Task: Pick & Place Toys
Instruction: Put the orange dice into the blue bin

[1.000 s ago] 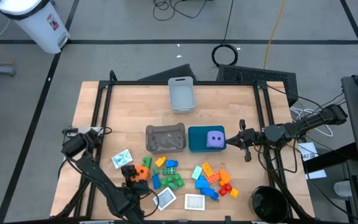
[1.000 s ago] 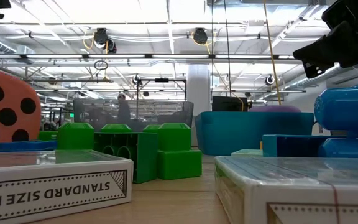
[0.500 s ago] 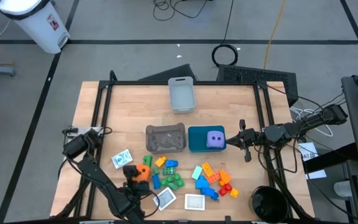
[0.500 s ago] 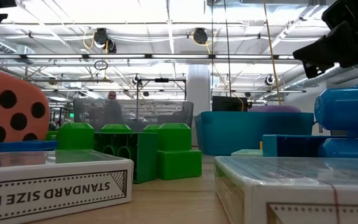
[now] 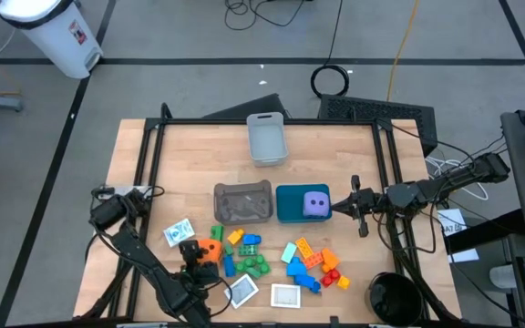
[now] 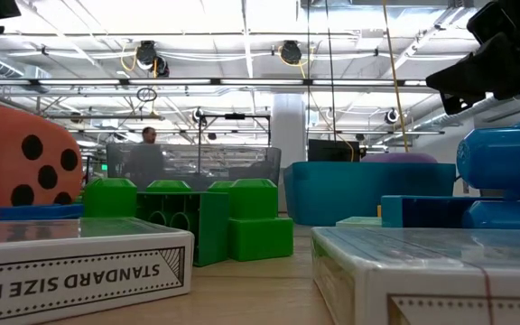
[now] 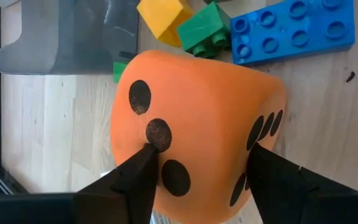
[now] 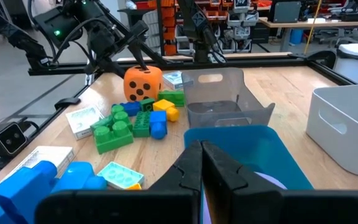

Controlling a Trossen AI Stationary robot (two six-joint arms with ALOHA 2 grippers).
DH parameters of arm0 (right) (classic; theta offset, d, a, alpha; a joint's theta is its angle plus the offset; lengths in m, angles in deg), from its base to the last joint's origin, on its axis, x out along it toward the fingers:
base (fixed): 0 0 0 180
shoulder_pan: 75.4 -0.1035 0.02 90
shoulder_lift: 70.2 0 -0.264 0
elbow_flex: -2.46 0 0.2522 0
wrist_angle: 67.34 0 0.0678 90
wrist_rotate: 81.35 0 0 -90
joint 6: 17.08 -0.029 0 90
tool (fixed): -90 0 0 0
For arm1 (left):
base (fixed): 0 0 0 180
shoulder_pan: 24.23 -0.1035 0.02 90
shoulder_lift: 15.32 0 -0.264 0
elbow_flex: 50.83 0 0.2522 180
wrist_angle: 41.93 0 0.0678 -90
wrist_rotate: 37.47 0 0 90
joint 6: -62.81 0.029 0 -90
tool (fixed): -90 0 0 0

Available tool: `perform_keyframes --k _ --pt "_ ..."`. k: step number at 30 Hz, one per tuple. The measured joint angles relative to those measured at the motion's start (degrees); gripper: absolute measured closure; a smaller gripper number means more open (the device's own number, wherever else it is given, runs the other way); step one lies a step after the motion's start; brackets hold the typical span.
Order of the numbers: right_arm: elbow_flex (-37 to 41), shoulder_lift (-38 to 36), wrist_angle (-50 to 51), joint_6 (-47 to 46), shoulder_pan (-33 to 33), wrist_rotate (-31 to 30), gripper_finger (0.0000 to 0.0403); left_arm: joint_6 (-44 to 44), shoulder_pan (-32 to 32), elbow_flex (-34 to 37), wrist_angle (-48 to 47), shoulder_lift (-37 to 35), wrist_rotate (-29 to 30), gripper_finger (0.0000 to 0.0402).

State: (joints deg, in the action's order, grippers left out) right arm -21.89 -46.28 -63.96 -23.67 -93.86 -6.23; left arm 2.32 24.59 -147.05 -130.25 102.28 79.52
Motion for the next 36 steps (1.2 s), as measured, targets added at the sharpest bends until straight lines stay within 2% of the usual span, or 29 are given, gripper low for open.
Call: perform_keyframes --k 9,15,18,23,27,36 --pt "0.00 0.00 -0.05 0.00 0.00 -0.01 0.0403 -4.18 -0.27 -0.51 -1.62 -3.04 0.25 0.0199" --pt "0.00 -0.02 -0.07 0.00 0.00 0.00 0.0403 -5.68 -0.83 -0.59 -1.82 -6.84 0.31 0.0242" --pt "0.00 -0.01 -0.05 0.00 0.00 0.00 0.0403 -5.64 -1.23 -0.53 -2.03 -8.27 0.69 0.0247" --pt "0.00 -0.02 -0.07 0.00 0.00 0.00 0.0403 -5.62 -1.35 -0.57 -2.21 -11.01 1.08 0.0278" --pt "0.00 -0.02 -0.07 -0.01 0.00 0.00 0.0403 -5.91 -1.33 -0.59 -2.22 -14.26 1.42 0.0283" --pt "0.00 -0.02 -0.06 -0.02 0.00 0.00 0.0403 -7.03 -1.33 -0.68 -0.02 -21.64 7.23 0.0303"
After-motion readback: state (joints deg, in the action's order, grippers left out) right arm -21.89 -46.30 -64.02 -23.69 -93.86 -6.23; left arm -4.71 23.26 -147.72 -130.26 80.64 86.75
